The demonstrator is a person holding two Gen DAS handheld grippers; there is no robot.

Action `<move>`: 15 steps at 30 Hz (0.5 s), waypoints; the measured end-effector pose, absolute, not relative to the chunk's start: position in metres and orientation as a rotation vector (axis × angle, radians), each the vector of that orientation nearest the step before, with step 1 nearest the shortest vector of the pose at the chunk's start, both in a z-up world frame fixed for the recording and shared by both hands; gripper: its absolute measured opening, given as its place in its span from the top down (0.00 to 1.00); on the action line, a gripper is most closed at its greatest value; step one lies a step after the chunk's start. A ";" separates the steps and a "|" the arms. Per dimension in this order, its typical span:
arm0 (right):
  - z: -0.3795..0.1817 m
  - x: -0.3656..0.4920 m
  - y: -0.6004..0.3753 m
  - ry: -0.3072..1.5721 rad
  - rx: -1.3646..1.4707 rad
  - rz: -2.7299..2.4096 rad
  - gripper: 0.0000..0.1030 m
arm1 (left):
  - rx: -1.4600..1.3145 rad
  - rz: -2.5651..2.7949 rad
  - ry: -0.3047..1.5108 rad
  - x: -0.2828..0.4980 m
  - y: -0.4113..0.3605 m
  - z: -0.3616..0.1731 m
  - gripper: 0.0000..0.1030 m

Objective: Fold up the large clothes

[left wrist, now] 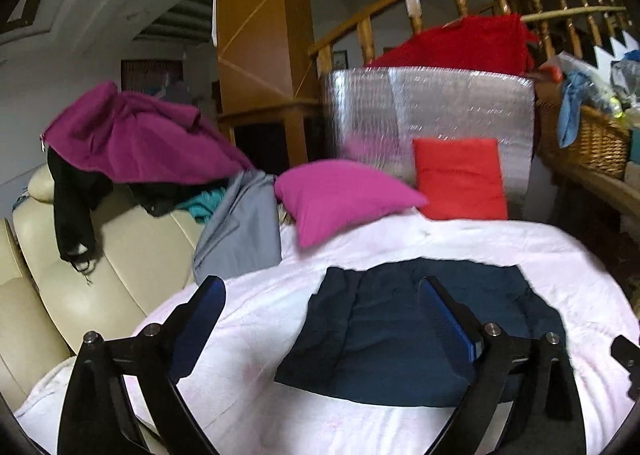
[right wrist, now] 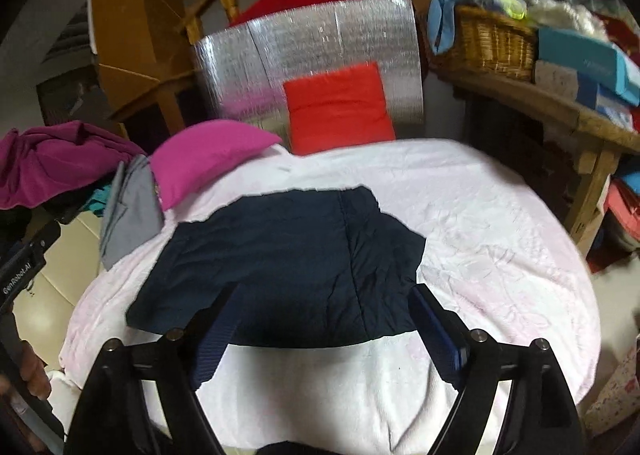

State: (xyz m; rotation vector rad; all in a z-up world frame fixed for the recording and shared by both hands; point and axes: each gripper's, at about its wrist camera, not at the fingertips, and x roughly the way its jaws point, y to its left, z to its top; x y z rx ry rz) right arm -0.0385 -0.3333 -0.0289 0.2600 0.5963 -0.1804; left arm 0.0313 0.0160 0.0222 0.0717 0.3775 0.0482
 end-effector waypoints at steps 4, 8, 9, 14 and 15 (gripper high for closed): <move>-0.008 -0.069 -0.320 0.530 0.259 -0.194 0.05 | 0.098 0.038 0.348 0.000 0.012 0.041 0.03; 0.006 -0.089 -0.310 0.485 0.252 -0.199 0.03 | 0.109 0.037 0.337 -0.026 0.013 0.048 0.02; 0.009 -0.094 -0.306 0.483 0.249 -0.198 0.03 | 0.108 0.031 0.338 -0.032 0.013 0.049 0.02; 0.023 -0.112 -0.297 0.445 0.225 -0.226 0.02 | 0.112 0.030 0.324 -0.053 0.018 0.058 0.02; 0.025 -0.115 -0.296 0.440 0.222 -0.225 0.02 | 0.108 0.034 0.318 -0.056 0.020 0.060 0.02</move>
